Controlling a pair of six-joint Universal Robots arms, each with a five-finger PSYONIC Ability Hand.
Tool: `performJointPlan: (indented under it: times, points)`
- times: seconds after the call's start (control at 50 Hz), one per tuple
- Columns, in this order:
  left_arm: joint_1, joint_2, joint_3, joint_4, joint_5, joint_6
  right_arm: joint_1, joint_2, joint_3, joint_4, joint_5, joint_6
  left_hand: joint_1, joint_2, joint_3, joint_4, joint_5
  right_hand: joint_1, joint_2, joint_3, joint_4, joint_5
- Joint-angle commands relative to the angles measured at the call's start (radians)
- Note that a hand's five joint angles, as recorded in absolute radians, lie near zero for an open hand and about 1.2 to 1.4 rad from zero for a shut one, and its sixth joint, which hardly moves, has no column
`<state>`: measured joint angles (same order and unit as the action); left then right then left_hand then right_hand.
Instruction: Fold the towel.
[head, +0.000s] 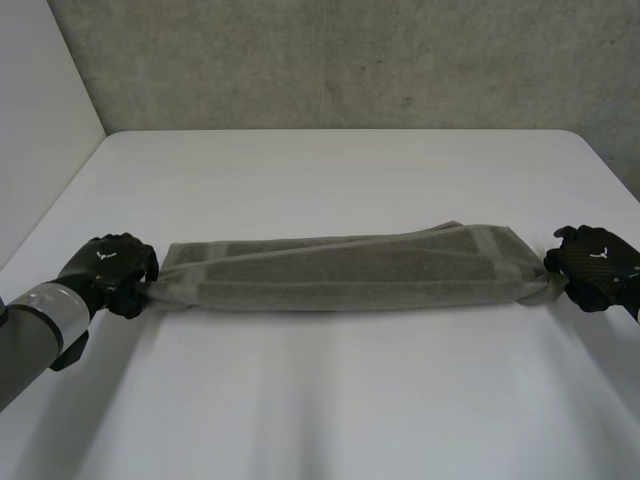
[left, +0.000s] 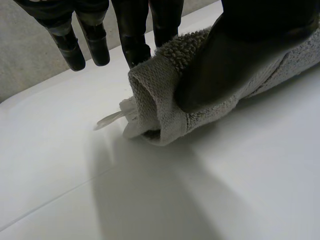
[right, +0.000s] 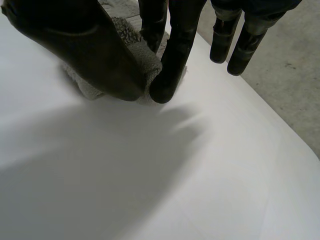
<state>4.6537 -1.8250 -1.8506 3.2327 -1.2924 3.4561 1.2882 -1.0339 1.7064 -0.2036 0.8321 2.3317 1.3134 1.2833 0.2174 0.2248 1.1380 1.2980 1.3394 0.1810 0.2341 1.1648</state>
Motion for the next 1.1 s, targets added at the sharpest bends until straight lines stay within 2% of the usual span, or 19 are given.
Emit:
performJointPlan:
  times: [0.02, 0.16, 0.32, 0.52, 0.56, 0.58, 0.64, 0.66, 0.68, 0.7, 0.72, 0.76, 0.78, 0.8, 0.82, 0.86, 0.88, 0.9, 1.1]
  points:
    - [0.005, 0.048, -0.048, -0.005, 0.002, -0.002, -0.006, 0.002, 0.015, 0.01, -0.041, -0.041, 0.036, 0.066, -0.043, -0.05, 0.037, 0.098, 0.057, -0.007, -0.06, 0.057]
    - [0.042, 0.095, -0.078, -0.008, 0.033, -0.002, -0.111, -0.011, 0.035, 0.053, -0.129, -0.181, 0.036, 0.066, -0.043, -0.05, 0.037, 0.098, 0.057, -0.007, -0.06, 0.057]
    - [0.063, 0.105, -0.081, -0.051, 0.09, 0.0, -0.127, -0.009, 0.015, 0.179, -0.142, -0.314, 0.036, 0.066, -0.043, -0.05, 0.037, 0.098, 0.057, -0.007, -0.06, 0.057]
    - [0.054, 0.095, -0.087, -0.056, 0.091, 0.0, -0.144, -0.005, -0.018, 0.205, -0.134, -0.328, 0.03, 0.061, -0.043, -0.05, 0.031, 0.098, 0.057, -0.007, -0.06, 0.057]
    - [0.053, 0.095, -0.091, -0.057, 0.091, 0.0, -0.144, -0.006, -0.01, 0.213, -0.136, -0.324, 0.027, 0.058, -0.043, -0.05, 0.028, 0.029, -0.013, -0.007, -0.06, -0.013]
    - [0.049, 0.095, -0.093, -0.06, 0.091, -0.002, -0.142, -0.009, -0.002, 0.216, -0.143, -0.322, 0.027, 0.058, -0.043, -0.05, 0.028, -0.116, -0.158, -0.007, -0.06, -0.158]
    - [0.048, 0.096, -0.096, -0.068, 0.091, -0.002, -0.142, -0.015, 0.002, 0.216, -0.143, -0.319, -0.005, 0.026, -0.043, -0.05, -0.004, -0.206, -0.247, -0.007, -0.06, -0.247]
    - [0.048, 0.096, -0.096, -0.068, 0.091, -0.002, -0.142, -0.029, 0.004, 0.222, -0.139, -0.313, -0.005, 0.025, -0.043, -0.05, -0.004, -0.436, -0.477, -0.007, -0.06, -0.477]
    - [0.048, 0.102, -0.102, -0.073, 0.093, 0.0, -0.142, -0.041, 0.009, 0.224, -0.131, -0.298, -0.075, -0.044, -0.043, -0.05, -0.074, -0.761, -0.802, -0.007, -0.06, -0.802]
    - [0.049, 0.107, -0.104, -0.077, 0.093, 0.0, -0.142, -0.041, 0.009, 0.224, -0.131, -0.298, -0.183, -0.153, -0.043, -0.05, -0.182, -0.764, -0.805, -0.007, -0.06, -0.805]
    - [0.049, 0.107, -0.104, -0.077, 0.093, 0.0, -0.142, -0.057, 0.012, 0.233, -0.131, -0.272, -0.184, -0.154, -0.043, -0.05, -0.183, -0.95, -0.991, -0.007, -0.06, -0.991]
    - [0.051, 0.11, -0.105, -0.083, 0.093, 0.0, -0.142, -0.069, 0.016, 0.248, -0.133, -0.232, -0.359, -0.329, -0.043, -0.05, -0.358, -0.963, -1.005, -0.007, -0.06, -1.005]
    - [0.051, 0.11, -0.105, -0.083, 0.093, 0.0, -0.142, -0.083, 0.022, 0.26, -0.134, -0.191, -0.36, -0.33, -0.043, -0.05, -0.359, -0.972, -1.014, -0.007, -0.06, -1.014]
    - [0.054, 0.111, -0.105, -0.086, 0.093, 0.0, -0.144, -0.096, 0.031, 0.262, -0.136, -0.148, -0.497, -0.467, -0.043, -0.05, -0.496, -0.972, -1.014, -0.007, -0.06, -1.014]
    - [0.054, 0.112, -0.105, -0.087, 0.093, 0.0, -0.144, -0.097, 0.032, 0.262, -0.136, -0.147, -0.498, -0.468, -0.043, -0.05, -0.497, -0.972, -1.014, -0.007, -0.06, -1.014]
    - [0.057, 0.112, -0.108, -0.094, 0.093, 0.001, -0.147, -0.129, 0.058, 0.26, -0.136, -0.056, -0.989, -0.959, -0.043, -0.05, -0.988, -0.961, -1.002, -0.007, -0.06, -1.002]
    - [0.057, 0.112, -0.108, -0.094, 0.093, 0.002, -0.147, -0.129, 0.058, 0.26, -0.136, -0.055, -0.991, -0.961, -0.043, -0.05, -0.99, -0.961, -1.002, -0.007, -0.06, -1.002]
    - [0.057, 0.11, -0.11, -0.096, 0.091, 0.002, -0.148, -0.142, 0.073, 0.259, -0.136, -0.019, -1.139, -1.109, -0.043, -0.05, -1.138, -0.955, -0.996, -0.007, -0.06, -0.996]
    - [0.054, 0.133, -0.122, -0.099, 0.093, 0.0, -0.144, -0.179, 0.157, 0.164, -0.131, 0.057, -1.138, -1.108, -0.043, -0.05, -1.137, -0.805, -0.847, -0.007, -0.06, -0.847]
